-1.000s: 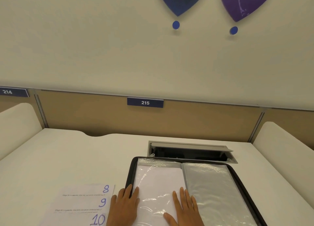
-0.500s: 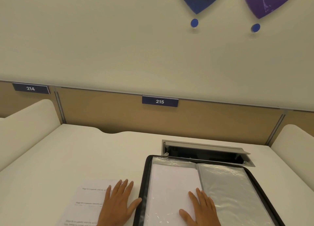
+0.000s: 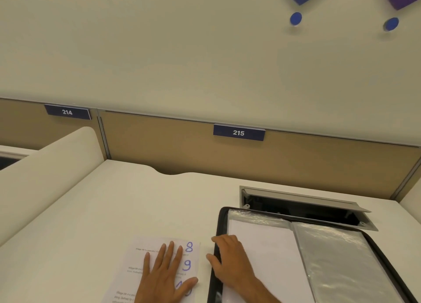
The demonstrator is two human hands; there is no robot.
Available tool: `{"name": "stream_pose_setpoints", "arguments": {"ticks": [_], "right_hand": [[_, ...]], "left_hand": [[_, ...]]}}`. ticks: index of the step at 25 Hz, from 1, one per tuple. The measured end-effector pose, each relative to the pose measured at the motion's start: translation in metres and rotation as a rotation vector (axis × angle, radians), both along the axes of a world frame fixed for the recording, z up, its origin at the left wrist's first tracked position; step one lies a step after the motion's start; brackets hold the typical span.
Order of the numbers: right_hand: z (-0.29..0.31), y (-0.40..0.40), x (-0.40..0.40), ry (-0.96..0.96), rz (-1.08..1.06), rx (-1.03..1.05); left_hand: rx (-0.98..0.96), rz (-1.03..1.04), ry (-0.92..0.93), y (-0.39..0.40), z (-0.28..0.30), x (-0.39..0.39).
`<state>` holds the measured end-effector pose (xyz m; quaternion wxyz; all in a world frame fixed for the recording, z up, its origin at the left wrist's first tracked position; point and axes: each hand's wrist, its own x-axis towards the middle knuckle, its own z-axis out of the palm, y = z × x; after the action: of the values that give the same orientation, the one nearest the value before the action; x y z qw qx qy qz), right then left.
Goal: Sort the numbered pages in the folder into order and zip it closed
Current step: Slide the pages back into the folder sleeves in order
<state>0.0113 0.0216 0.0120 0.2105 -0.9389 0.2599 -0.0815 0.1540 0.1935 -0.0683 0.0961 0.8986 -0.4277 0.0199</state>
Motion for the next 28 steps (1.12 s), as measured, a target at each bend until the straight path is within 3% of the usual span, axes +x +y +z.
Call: {"name": "stream_pose_setpoints", "arguments": {"ticks": [8, 14, 24, 28], "right_hand": [[-0.001, 0.006, 0.059, 0.136, 0.015, 0.234], [-0.001, 0.002, 0.079, 0.187, -0.062, 0.319], [-0.002, 0.01, 0.078, 0.12, -0.087, 0.396], [-0.004, 0.019, 0.075, -0.003, -0.143, 0.411]], "left_hand": [[-0.13, -0.077, -0.18, -0.002, -0.009, 0.006], [-0.143, -0.103, -0.182, -0.004, -0.009, 0.005], [-0.158, -0.056, -0.184, -0.002, -0.011, 0.003], [-0.163, -0.053, -0.213, -0.002, -0.009, 0.002]]}}
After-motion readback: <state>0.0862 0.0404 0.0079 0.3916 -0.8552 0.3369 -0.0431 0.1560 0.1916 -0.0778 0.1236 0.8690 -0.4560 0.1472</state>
